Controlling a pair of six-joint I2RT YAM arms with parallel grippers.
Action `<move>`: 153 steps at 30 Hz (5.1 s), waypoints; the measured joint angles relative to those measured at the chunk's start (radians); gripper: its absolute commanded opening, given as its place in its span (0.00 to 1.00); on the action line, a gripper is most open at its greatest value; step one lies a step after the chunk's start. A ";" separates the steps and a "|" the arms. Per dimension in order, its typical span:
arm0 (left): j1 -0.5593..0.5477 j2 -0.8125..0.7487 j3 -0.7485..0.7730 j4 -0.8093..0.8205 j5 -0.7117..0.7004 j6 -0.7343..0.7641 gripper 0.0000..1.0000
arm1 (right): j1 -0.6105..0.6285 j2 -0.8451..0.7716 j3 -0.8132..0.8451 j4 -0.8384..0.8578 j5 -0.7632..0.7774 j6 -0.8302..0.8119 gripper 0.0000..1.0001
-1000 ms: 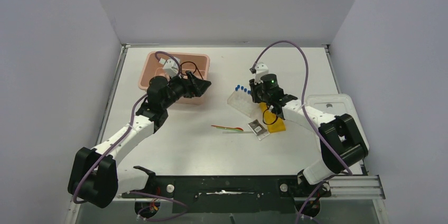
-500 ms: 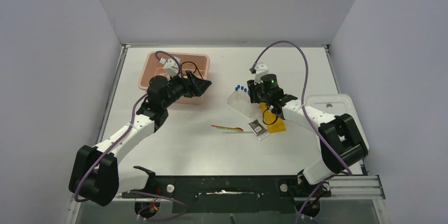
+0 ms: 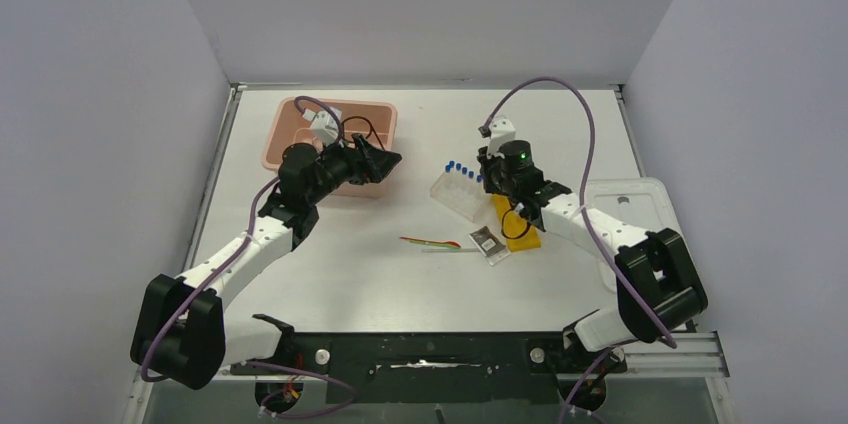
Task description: Organize the chemistry lab equipment
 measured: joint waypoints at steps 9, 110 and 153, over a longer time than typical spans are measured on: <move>0.000 0.000 0.000 0.001 0.007 -0.003 0.75 | 0.000 -0.024 -0.047 -0.008 0.003 0.007 0.00; -0.399 -0.023 -0.016 -0.267 -0.319 0.327 0.73 | 0.189 -0.069 -0.247 -0.245 0.157 0.261 0.45; -0.203 0.182 0.089 0.132 0.257 -0.361 0.52 | 0.412 -0.410 -0.042 -0.222 0.100 0.101 0.24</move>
